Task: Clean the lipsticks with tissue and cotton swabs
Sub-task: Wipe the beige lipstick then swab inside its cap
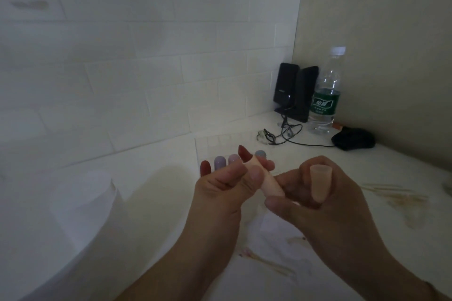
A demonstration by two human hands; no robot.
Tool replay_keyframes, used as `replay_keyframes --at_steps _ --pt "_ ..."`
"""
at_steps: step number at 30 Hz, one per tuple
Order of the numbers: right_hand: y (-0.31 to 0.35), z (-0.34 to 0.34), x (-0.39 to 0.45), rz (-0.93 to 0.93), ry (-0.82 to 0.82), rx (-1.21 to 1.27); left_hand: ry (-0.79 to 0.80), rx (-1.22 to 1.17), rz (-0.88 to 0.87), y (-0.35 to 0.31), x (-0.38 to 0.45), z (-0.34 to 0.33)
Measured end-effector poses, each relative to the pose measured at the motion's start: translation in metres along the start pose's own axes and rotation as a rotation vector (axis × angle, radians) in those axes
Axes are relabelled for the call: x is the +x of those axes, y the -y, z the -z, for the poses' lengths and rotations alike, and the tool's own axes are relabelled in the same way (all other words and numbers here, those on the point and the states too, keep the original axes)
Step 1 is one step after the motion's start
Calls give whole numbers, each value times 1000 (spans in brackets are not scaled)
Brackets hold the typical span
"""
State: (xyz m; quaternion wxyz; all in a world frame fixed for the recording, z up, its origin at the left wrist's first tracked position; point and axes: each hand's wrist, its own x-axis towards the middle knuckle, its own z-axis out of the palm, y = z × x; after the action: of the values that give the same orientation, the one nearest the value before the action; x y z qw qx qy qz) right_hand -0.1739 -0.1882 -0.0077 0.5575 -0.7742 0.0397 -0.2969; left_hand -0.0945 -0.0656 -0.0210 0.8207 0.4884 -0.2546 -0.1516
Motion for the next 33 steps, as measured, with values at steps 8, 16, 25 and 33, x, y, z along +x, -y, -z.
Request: replay_keyframes --at_steps 8,16,25,33 --pt "-9 -5 2 -225 203 604 -2 65 12 0 -2 0" --pt "-5 -2 2 -134 57 399 6 35 -18 7 2 3" --pt "-4 -5 4 -137 86 422 -49 25 -19 5 2 7" --pt "5 -3 -2 -56 -31 219 26 100 -35 1 -3 -1"
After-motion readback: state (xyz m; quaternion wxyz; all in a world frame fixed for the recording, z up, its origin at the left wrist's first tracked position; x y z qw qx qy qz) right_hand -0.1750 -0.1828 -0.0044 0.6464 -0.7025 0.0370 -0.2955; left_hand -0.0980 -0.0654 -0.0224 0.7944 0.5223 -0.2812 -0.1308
